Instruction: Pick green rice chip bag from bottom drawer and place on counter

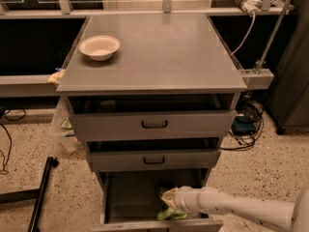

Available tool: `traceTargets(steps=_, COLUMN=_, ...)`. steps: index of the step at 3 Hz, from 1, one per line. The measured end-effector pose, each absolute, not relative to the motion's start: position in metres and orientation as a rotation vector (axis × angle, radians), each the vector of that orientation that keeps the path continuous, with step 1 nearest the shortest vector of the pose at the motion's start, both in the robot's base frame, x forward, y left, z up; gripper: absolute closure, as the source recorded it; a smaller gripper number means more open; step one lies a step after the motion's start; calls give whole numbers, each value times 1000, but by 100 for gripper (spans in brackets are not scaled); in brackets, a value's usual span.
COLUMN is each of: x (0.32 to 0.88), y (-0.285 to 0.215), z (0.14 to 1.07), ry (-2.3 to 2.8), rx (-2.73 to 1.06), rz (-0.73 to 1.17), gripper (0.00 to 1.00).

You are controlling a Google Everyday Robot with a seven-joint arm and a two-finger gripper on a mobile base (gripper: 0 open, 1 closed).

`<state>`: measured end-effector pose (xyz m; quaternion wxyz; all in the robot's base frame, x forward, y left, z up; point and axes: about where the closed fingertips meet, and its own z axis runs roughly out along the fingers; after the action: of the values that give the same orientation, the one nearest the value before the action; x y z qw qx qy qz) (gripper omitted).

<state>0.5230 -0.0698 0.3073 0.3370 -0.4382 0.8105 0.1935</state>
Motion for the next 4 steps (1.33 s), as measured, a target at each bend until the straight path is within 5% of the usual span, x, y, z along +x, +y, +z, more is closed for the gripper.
traceTargets(steps=1, x=520, y=-69, z=310, ry=2112, rx=-1173, rz=475, gripper=100)
traceTargets(steps=4, x=534, y=-99, z=248, ry=2215, rx=-1053, rz=351, gripper=37)
